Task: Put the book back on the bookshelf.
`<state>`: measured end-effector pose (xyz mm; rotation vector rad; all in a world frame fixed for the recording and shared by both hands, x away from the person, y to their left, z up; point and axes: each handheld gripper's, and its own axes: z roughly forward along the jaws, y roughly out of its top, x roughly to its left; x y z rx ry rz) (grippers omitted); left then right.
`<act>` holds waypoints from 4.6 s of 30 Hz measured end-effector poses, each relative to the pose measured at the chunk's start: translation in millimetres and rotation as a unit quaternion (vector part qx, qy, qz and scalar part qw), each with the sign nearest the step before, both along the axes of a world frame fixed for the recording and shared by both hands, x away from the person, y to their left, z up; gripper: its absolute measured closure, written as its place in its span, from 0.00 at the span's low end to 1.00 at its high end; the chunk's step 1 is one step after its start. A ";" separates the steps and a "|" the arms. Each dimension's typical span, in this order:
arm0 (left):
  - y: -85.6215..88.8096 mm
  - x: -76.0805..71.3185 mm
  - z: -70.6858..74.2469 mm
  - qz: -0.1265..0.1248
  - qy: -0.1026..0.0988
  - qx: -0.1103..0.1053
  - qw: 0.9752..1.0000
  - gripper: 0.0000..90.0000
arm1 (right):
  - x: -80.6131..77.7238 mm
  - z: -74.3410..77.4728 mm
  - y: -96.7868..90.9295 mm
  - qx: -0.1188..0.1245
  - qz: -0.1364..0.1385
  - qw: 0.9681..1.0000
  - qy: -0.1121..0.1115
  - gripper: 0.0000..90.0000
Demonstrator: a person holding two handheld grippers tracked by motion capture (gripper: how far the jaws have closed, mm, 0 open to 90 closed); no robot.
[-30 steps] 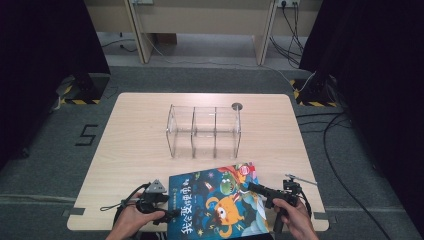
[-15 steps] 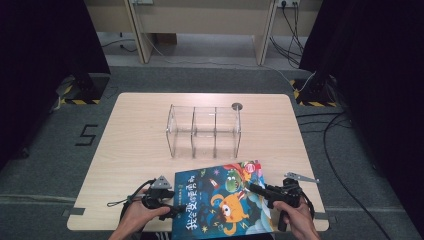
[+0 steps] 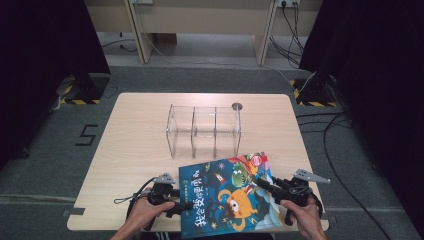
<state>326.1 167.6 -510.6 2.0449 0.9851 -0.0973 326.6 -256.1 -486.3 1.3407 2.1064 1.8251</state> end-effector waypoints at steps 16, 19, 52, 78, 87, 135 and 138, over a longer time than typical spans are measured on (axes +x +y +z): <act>-12.5 2.7 9.1 -0.010 -0.056 -0.038 0.998 0.44 | 3.1 -16.9 -25.3 0.005 -0.050 0.998 0.050 0.58; -14.3 2.2 8.2 -0.017 -0.041 -0.069 0.997 0.46 | 2.4 -18.1 -22.8 -0.001 -0.044 0.998 0.053 0.57; -31.9 6.1 56.5 -0.005 -0.009 -0.151 0.988 0.68 | 3.8 -23.6 -24.8 -0.026 -0.053 0.993 0.103 0.50; -49.4 16.7 82.5 0.017 -0.035 -0.130 0.991 0.67 | -78.6 8.3 27.8 -0.176 -0.032 0.981 -0.070 0.31; -51.3 21.7 83.2 0.027 -0.029 -0.131 0.991 0.67 | -101.0 5.2 46.8 -0.172 0.010 0.982 -0.084 0.27; -53.8 22.5 89.3 0.042 -0.026 -0.160 0.986 0.54 | -119.1 0.9 118.6 -0.450 -0.067 0.844 -0.285 0.66; -54.2 23.4 90.0 0.038 -0.019 -0.178 0.983 0.51 | -119.7 2.7 115.3 -0.435 -0.082 0.850 -0.286 0.68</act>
